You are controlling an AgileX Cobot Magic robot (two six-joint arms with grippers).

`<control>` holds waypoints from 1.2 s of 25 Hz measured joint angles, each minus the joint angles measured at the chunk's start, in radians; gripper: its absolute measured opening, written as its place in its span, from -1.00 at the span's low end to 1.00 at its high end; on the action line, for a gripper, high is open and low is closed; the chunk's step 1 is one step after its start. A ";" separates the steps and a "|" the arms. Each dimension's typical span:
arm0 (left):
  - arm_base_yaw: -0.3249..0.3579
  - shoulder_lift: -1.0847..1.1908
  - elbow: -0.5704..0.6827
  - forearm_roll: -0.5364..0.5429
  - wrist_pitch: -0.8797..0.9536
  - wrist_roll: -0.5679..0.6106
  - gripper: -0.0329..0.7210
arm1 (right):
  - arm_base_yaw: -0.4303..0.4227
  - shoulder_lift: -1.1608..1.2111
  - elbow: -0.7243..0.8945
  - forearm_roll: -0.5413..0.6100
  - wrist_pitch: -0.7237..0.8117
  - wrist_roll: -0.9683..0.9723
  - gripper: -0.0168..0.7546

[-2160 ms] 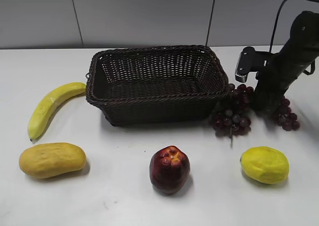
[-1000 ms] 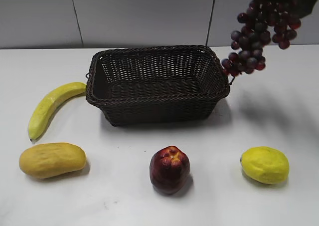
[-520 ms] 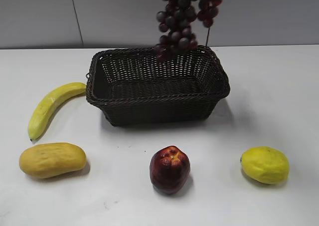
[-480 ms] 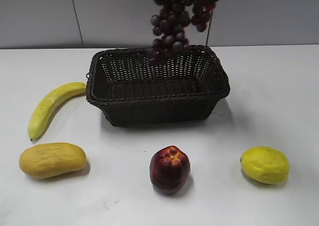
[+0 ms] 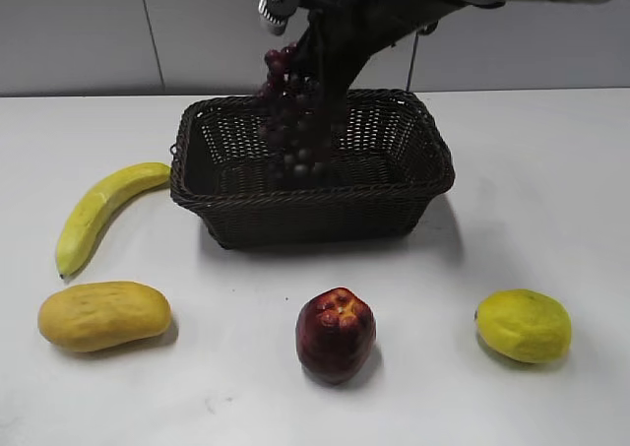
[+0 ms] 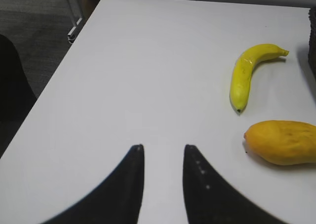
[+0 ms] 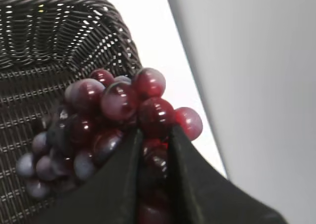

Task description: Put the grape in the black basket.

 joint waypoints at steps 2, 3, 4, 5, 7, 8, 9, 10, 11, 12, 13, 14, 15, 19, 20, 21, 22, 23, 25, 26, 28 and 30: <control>0.000 0.000 0.000 0.000 0.000 0.000 -0.34 | 0.000 0.014 0.000 0.002 0.009 0.000 -0.28; 0.000 0.000 0.000 0.000 0.000 0.000 -0.34 | 0.000 0.017 0.000 0.002 0.014 0.005 -0.09; 0.000 0.000 0.000 0.000 0.000 0.000 -0.34 | 0.000 0.017 -0.001 0.002 0.015 0.013 0.16; 0.000 0.000 0.000 0.000 0.000 0.000 -0.34 | 0.000 0.017 -0.001 0.002 0.014 0.023 0.40; 0.000 0.000 0.000 0.000 0.000 0.000 -0.34 | 0.000 0.013 -0.001 0.002 0.007 0.041 0.64; 0.000 0.000 0.000 0.000 0.000 0.000 -0.34 | 0.000 0.005 -0.001 0.001 0.003 0.052 0.66; 0.000 0.000 0.000 0.000 0.000 0.000 -0.34 | 0.000 -0.002 -0.001 0.001 -0.002 0.070 0.67; 0.000 0.000 0.000 0.000 0.000 0.000 -0.34 | -0.001 -0.017 -0.001 0.001 -0.005 0.092 0.67; 0.000 0.000 0.000 0.000 0.000 0.000 -0.34 | -0.006 -0.035 -0.001 -0.001 -0.006 0.114 0.67; 0.000 0.000 0.000 0.000 0.000 0.000 -0.34 | -0.013 -0.055 -0.001 -0.002 -0.007 0.143 0.67; 0.000 0.000 0.000 0.000 0.000 0.000 -0.34 | -0.023 -0.073 -0.001 -0.002 -0.007 0.174 0.67; 0.000 0.000 0.000 0.000 0.000 0.000 -0.34 | -0.040 -0.095 -0.001 -0.001 -0.007 0.209 0.67; 0.000 0.000 0.000 0.000 0.000 0.000 -0.34 | -0.060 -0.115 -0.001 -0.001 -0.007 0.243 0.66; 0.000 0.000 0.000 0.000 0.000 0.000 -0.34 | -0.193 -0.180 -0.002 -0.001 0.047 0.457 0.62; 0.000 0.000 0.000 0.000 0.000 0.000 -0.34 | -0.234 -0.193 -0.002 -0.003 0.085 0.521 0.59; 0.000 0.000 0.000 0.000 0.000 0.000 -0.34 | -0.276 -0.207 -0.002 -0.006 0.121 0.576 0.56; 0.000 0.000 0.000 0.000 0.000 0.000 -0.34 | -0.311 -0.220 -0.002 -0.009 0.169 0.642 0.54; 0.000 0.000 0.000 0.000 0.000 0.000 -0.34 | -0.353 -0.228 -0.002 -0.012 0.220 0.708 0.52; 0.000 0.000 0.000 0.000 0.000 0.000 -0.34 | -0.434 -0.241 -0.003 -0.027 0.324 0.803 0.50; 0.000 0.000 0.000 0.000 0.000 0.000 -0.34 | -0.465 -0.242 -0.003 -0.040 0.389 0.839 0.50; 0.000 0.000 0.000 0.000 0.000 0.000 -0.34 | -0.529 -0.242 -0.003 -0.104 0.520 0.900 0.49; 0.000 0.000 0.000 0.000 0.000 0.000 -0.34 | -0.567 -0.242 -0.003 -0.171 0.662 0.959 0.49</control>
